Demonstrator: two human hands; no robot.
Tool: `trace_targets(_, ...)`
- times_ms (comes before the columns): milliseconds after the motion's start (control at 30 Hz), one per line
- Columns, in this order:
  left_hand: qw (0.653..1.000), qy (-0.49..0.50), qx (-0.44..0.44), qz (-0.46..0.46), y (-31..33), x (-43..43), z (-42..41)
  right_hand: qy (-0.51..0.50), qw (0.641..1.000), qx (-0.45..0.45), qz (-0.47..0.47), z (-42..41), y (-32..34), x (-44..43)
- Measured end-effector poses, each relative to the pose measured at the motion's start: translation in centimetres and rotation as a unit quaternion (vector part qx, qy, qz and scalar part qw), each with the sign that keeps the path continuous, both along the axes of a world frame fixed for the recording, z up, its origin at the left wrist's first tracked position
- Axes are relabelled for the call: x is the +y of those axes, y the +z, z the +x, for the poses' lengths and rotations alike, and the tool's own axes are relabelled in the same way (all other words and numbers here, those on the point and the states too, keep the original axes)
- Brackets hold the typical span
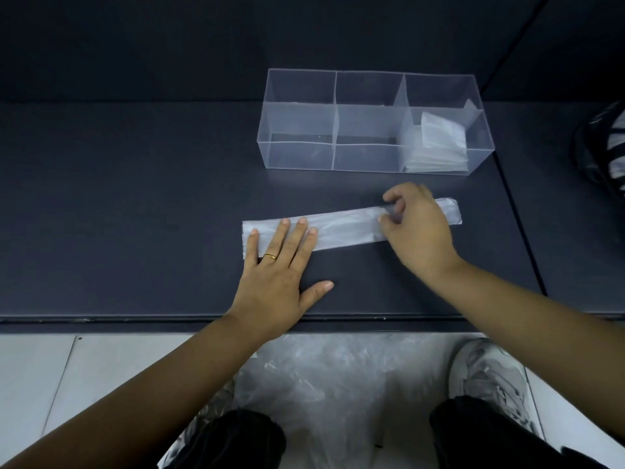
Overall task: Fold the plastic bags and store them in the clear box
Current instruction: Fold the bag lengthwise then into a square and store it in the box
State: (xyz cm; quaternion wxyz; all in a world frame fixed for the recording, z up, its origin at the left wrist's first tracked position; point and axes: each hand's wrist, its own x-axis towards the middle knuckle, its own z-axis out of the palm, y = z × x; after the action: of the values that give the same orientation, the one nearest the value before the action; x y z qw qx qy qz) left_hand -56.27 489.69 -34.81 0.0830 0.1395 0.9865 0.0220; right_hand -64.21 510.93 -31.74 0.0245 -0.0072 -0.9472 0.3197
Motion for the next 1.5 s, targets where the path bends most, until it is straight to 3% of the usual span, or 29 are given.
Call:
trace_targets(67,1.000,0.001,0.001,0.000,-0.1,-0.1,0.0,0.083,0.987,0.119,0.063,1.2,0.3,-1.2)
trace_targets(100,1.000,0.001,0.001,0.001,-0.2,-0.1,0.0,0.153,0.979,0.118,0.069,1.8,0.2,-2.0)
trace_targets(200,1.000,-0.006,0.005,0.002,-0.3,-0.1,0.0,0.339,0.930,0.006,0.138,3.4,-1.3,-3.7)
trace_targets(300,1.000,-0.011,0.010,0.012,-0.1,0.0,-0.1,0.345,0.905,-0.017,0.250,3.1,-2.9,-1.8)
trace_targets(467,1.000,-0.006,0.009,-0.002,-0.1,0.0,-0.1,0.266,0.926,-0.040,0.264,1.4,-2.8,4.5)
trace_targets(533,1.000,-0.004,0.012,-0.003,0.0,0.0,-0.1,0.219,0.949,-0.039,0.224,0.9,-2.5,6.7)
trace_targets(633,1.000,-0.004,0.005,0.002,0.1,0.1,-0.1,0.108,0.991,0.014,0.083,-0.5,-1.8,8.2)
trace_targets(733,1.000,-0.004,0.001,0.000,0.2,0.1,-0.1,0.058,0.994,0.016,0.093,-2.2,-1.4,8.4)
trace_targets(900,1.000,-0.019,-0.008,-0.001,0.3,-0.5,-0.5,0.097,0.988,-0.004,0.122,-3.3,-0.9,8.4)
trace_targets(1000,0.999,-0.038,-0.004,0.021,0.3,-1.3,-0.9,0.087,0.994,-0.003,0.067,-2.3,-0.5,8.8)
trace_targets(1067,0.998,-0.055,-0.005,0.044,0.4,-2.0,-1.3,0.054,0.997,-0.054,-0.018,-1.2,0.0,9.5)
trace_targets(1233,0.991,-0.086,0.003,0.105,0.9,-1.6,-2.6,0.009,0.959,-0.235,-0.157,2.2,1.5,11.0)
trace_targets(1400,0.963,-0.158,-0.041,0.215,2.7,5.3,-0.4,-0.023,0.881,-0.373,-0.291,6.0,4.3,11.0)
trace_targets(1500,0.947,-0.164,-0.065,0.269,3.8,9.6,1.8,0.019,0.829,-0.409,-0.381,7.7,6.5,9.8)
